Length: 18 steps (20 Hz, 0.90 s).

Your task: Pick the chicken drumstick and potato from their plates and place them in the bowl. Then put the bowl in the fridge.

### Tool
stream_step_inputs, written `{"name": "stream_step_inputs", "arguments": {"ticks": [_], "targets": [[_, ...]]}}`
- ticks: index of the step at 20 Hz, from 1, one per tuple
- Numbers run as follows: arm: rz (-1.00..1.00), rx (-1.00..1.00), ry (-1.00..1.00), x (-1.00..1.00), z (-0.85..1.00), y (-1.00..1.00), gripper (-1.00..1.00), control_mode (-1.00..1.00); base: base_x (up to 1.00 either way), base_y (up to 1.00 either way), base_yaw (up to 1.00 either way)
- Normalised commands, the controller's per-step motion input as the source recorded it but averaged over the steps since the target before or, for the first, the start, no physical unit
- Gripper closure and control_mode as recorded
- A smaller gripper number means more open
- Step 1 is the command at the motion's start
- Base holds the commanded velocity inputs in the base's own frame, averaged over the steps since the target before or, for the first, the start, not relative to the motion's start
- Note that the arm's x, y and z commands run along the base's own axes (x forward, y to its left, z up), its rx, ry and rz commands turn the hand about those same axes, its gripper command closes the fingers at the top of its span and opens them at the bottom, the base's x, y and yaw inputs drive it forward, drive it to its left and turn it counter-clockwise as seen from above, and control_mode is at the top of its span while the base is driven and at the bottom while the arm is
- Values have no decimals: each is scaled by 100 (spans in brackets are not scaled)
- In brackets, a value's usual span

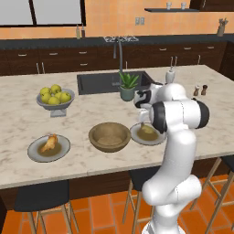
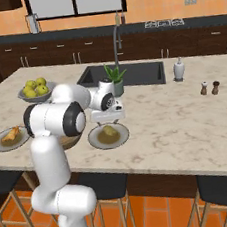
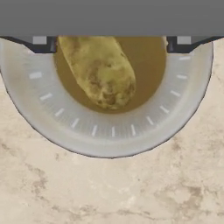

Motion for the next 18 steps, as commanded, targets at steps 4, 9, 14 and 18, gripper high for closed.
{"name": "stream_step_inputs", "arguments": {"ticks": [4, 9, 14, 18], "targets": [[4, 0, 0, 12, -39, 0, -100, -100, 0, 0, 0], [3, 0, -5, -1, -37, -4, -100, -100, 0, 0, 0], [4, 0, -3, 0, -32, -4, -100, -100, 0, 0, 0], [0, 0, 0, 0, -4, 0, 100, -100, 0, 0, 0]]}}
